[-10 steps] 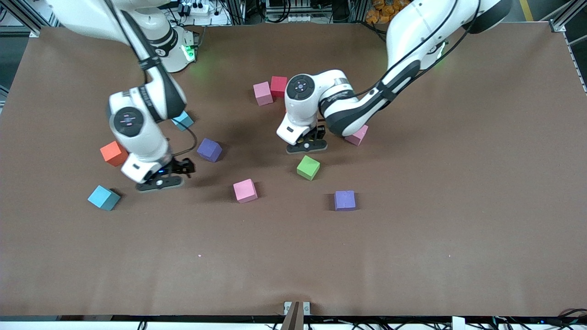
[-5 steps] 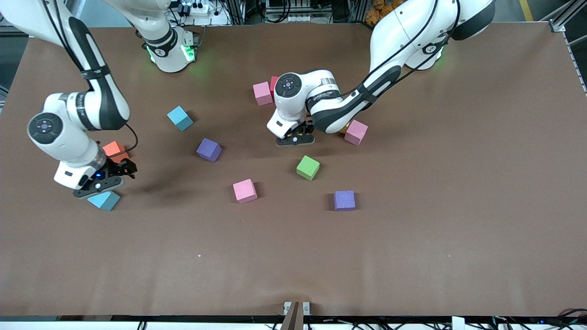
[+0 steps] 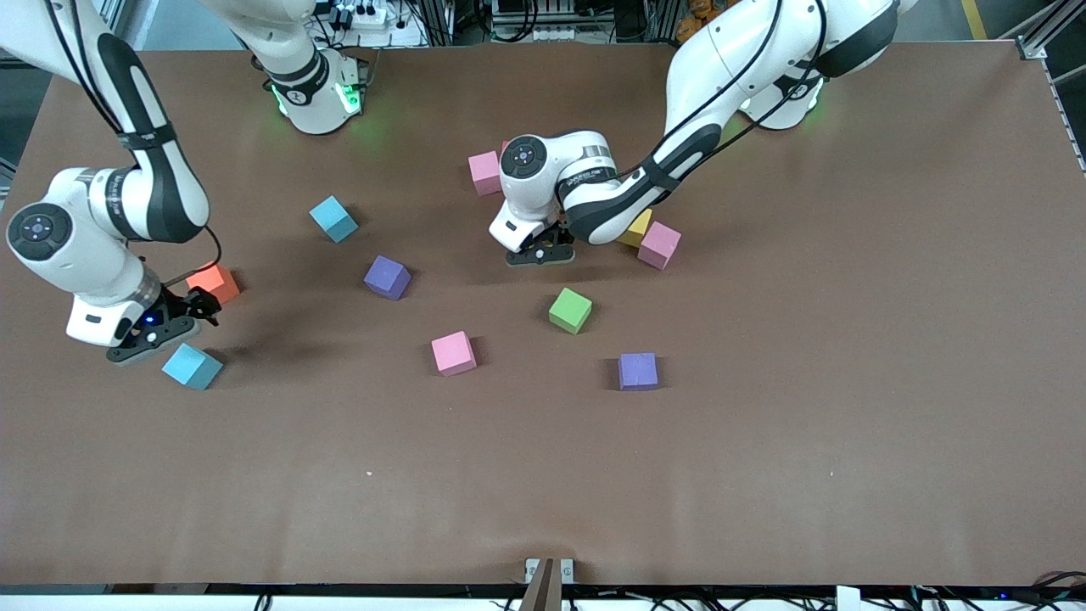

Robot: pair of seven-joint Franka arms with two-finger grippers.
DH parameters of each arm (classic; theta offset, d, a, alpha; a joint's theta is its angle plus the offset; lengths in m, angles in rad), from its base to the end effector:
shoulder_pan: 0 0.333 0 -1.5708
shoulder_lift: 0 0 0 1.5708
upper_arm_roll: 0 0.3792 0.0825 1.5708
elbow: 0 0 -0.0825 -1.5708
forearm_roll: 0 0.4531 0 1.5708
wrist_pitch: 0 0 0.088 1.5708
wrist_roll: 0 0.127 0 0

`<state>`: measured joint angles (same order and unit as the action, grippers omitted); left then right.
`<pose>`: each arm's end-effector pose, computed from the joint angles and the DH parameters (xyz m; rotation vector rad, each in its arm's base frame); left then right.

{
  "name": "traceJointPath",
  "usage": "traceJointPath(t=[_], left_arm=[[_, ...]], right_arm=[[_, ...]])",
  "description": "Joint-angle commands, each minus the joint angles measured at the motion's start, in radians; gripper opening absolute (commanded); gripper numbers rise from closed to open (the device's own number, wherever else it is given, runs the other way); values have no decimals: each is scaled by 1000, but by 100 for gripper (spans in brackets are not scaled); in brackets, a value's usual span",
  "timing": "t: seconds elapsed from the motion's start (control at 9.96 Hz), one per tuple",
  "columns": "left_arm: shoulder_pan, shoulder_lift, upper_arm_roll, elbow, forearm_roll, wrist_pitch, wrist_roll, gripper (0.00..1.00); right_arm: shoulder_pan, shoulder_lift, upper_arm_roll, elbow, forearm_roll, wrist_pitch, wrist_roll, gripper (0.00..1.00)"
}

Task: Form number 2 with 11 blocks
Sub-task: 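Reach the right gripper to the cyan cube while the left gripper carries yellow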

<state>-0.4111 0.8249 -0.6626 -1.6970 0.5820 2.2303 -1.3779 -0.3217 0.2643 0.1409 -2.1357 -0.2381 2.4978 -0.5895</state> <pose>0.4187 -0.6194 0.1610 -3.0888 -0.0913 0.0928 0.6348 -0.1187 0.2830 2.8673 0.8641 0.0775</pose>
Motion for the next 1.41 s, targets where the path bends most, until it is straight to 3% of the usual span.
traceJointPath(t=[0.0, 0.6, 0.8, 1.0, 1.31], left_arm=[[-23, -1, 9, -7, -8, 3, -18, 7], [-28, -10, 5, -68, -10, 3, -38, 10], [-26, -13, 0, -85, -10, 3, -44, 11], [-28, -13, -2, -96, -11, 2, -47, 11], [-28, -12, -15, -116, -11, 0, -62, 13]], right_arm=[[-33, 27, 19, 11, -6, 18, -125, 100], [-39, 295, 17, 245, -18, 4, -370, 100], [-36, 323, 16, 316, -23, -23, -414, 100], [-48, 352, 14, 403, -21, -134, -446, 100], [-76, 391, 16, 419, -12, -135, -501, 100]])
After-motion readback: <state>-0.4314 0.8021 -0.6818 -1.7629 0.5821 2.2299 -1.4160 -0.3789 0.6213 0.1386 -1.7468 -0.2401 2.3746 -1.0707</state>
